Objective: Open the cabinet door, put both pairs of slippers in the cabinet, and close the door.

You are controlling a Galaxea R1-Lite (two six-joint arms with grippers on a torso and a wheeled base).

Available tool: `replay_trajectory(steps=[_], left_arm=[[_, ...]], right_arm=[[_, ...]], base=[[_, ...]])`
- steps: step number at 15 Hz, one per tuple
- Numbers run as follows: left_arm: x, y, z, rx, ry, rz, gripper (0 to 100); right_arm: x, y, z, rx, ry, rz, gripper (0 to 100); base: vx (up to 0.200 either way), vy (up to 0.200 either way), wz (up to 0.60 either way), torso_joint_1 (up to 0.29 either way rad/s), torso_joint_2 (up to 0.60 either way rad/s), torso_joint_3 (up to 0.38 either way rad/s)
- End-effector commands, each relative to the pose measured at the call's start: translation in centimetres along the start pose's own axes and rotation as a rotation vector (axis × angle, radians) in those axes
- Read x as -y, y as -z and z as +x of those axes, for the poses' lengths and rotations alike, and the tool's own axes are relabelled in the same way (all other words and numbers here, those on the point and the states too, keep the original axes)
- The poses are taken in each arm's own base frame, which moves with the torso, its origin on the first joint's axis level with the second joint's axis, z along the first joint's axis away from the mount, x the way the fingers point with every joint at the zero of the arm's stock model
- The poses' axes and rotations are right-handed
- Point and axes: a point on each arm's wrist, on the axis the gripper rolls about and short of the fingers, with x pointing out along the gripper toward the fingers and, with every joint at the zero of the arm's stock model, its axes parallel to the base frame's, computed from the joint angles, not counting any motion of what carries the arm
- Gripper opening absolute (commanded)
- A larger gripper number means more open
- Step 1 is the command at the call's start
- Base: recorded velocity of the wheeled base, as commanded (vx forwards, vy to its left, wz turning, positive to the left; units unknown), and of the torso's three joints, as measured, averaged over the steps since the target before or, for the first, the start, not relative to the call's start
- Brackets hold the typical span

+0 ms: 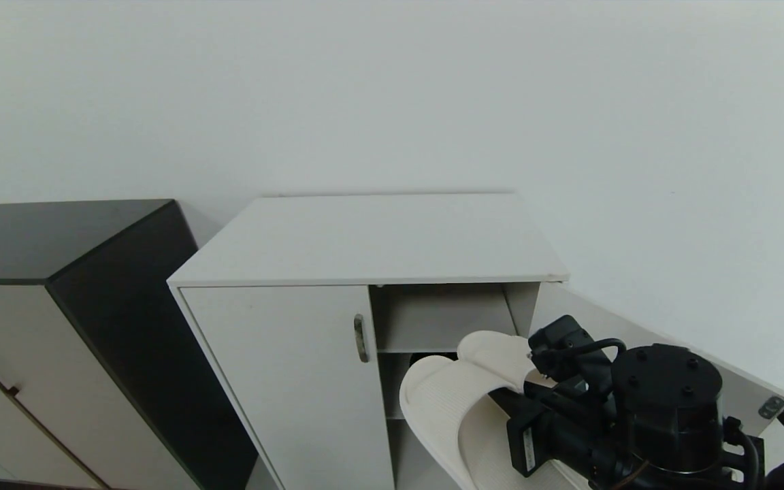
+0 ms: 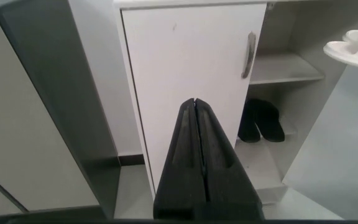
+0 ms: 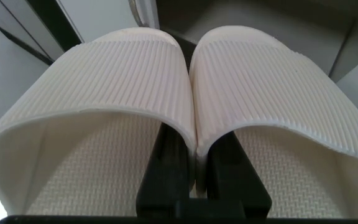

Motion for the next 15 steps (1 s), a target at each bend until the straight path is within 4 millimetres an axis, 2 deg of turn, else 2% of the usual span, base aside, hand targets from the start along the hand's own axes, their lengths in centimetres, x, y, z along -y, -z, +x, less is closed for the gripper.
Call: replay_trajectory(steps=[1,15], left_arm=[[0.0,0.0,0.0,0.0,0.0,0.0,0],[0.0,0.0,0.0,0.0,0.0,-0.003,0]], right_arm=[[-0.01,0.11,0.09,-0.004,0.001,-0.002,0],[-0.02,0.53,0.31,-0.02,0.003,-0.006,0]], base=[[0.0,0.0,0.0,-0.217,0.53,0.33],[0.0,0.0,0.0,-0.17,0.5,0.327]])
